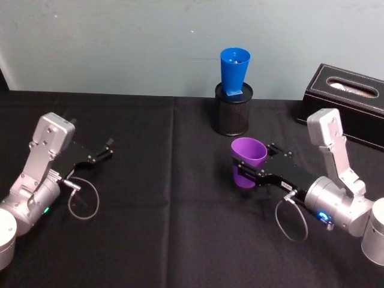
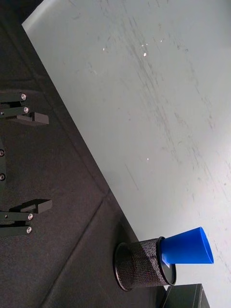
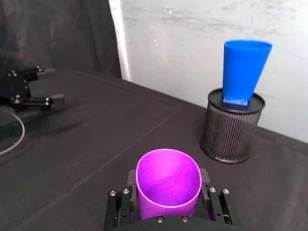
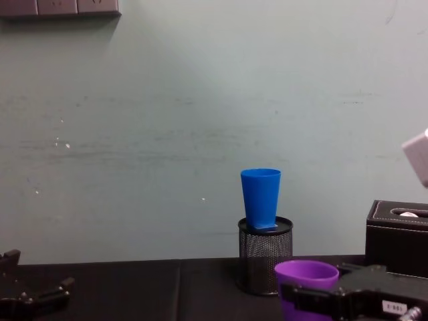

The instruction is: Pick up one cup with a gripper and tap it against the other cup.

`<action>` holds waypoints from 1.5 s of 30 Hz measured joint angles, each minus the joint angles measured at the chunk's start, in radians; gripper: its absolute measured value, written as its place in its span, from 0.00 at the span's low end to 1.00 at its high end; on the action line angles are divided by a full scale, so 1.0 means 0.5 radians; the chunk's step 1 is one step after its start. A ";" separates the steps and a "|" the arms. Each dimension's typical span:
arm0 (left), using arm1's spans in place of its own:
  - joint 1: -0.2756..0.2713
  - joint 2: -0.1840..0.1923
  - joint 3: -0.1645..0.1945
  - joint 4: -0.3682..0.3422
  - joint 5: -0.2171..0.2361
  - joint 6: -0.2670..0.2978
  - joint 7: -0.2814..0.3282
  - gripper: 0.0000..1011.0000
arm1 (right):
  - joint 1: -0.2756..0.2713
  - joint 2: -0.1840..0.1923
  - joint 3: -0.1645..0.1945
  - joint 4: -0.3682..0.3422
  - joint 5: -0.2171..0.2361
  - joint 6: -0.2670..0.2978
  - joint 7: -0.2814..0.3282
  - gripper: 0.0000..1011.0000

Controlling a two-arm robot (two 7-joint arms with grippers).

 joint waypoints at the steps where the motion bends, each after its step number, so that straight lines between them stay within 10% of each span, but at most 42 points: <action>1: 0.000 0.000 0.000 0.000 0.000 0.000 0.000 0.99 | 0.000 -0.003 0.000 0.006 -0.002 0.003 0.000 0.73; 45: 0.000 0.000 0.000 0.000 0.000 0.000 0.000 0.99 | -0.026 -0.023 -0.009 0.042 -0.106 0.017 0.033 0.73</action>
